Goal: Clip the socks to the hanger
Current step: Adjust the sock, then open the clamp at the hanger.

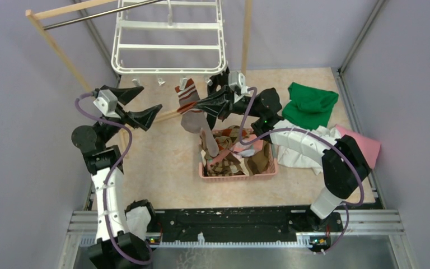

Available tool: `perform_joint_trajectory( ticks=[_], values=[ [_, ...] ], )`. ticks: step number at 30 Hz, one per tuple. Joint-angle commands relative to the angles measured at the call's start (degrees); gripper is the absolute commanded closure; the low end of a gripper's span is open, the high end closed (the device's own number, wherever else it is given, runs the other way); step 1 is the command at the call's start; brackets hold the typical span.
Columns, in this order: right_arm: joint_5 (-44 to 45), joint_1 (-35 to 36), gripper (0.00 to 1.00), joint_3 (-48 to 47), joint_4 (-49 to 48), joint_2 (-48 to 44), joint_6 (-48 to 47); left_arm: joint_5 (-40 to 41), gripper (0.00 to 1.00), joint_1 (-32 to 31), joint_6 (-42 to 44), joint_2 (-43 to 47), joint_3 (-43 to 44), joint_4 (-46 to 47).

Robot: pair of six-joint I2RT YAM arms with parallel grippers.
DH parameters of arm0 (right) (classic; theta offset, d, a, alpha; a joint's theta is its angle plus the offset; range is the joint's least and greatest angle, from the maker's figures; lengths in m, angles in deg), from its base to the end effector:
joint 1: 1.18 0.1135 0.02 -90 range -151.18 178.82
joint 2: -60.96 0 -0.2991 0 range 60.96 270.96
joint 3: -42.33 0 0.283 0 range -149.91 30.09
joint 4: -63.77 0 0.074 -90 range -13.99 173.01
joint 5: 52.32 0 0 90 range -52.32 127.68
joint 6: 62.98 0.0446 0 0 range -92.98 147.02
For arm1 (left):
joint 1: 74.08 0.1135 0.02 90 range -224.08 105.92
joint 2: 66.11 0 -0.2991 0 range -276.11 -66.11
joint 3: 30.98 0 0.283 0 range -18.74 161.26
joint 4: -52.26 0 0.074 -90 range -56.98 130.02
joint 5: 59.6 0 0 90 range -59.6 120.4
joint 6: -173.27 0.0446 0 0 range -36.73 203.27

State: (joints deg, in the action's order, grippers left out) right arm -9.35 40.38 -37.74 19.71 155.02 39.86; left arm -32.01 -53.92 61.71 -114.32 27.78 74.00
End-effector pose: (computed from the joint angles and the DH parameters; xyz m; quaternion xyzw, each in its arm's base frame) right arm 0.2822 0.2938 0.3957 -0.4484 0.3580 0.5404 0.6154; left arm 0.1816 0.0246 0.4389 0.2771 0.5473 -0.2592 0.7460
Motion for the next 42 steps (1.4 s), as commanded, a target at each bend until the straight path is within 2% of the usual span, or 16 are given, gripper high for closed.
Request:
perform_joint_trajectory(
  ticks=[1,4,9,13,20,29,35,42],
  values=[
    [-0.33,-0.16,1.0,-0.3,-3.09,-2.16,-0.87,-2.47,0.09,0.36,-10.19,-2.44,-1.31,21.06],
    [-0.48,-0.1,1.0,-0.77,-3.9,-1.67,-0.11,-1.36,0.13,0.32,-10.7,-2.65,-2.06,24.24],
    [-1.0,-0.05,1.0,-1.48,-5.26,-0.57,1.76,0.3,0.2,-1.23,-5.6,-2.66,-1.85,20.52],
    [-1.14,0.15,1.0,-1.85,-5.34,-0.22,1.94,3.65,0.25,-5.58,1.46,-3.43,-1.1,16.38],
    [-1.14,0.19,1.0,-1.7,-5.47,-0.46,2.01,12.6,0.27,-10.9,11.8,-4.49,-0.88,12.0],
    [-1.14,0.35,1.0,-1.74,-5.93,-0.53,2.36,14.08,0.27,-11.05,13.4,-6.01,0.21,11.95],
    [-1.14,0.43,1.0,-1.63,-5.93,-0.51,2.44,12.26,0.34,-11.75,12.22,-8.02,1.6,12.72],
    [-1.06,0.54,1.0,-1.65,-6.02,-0.62,2.44,12.4,0.34,-13.57,12.13,-9.88,2.44,14.22]
  ],
)
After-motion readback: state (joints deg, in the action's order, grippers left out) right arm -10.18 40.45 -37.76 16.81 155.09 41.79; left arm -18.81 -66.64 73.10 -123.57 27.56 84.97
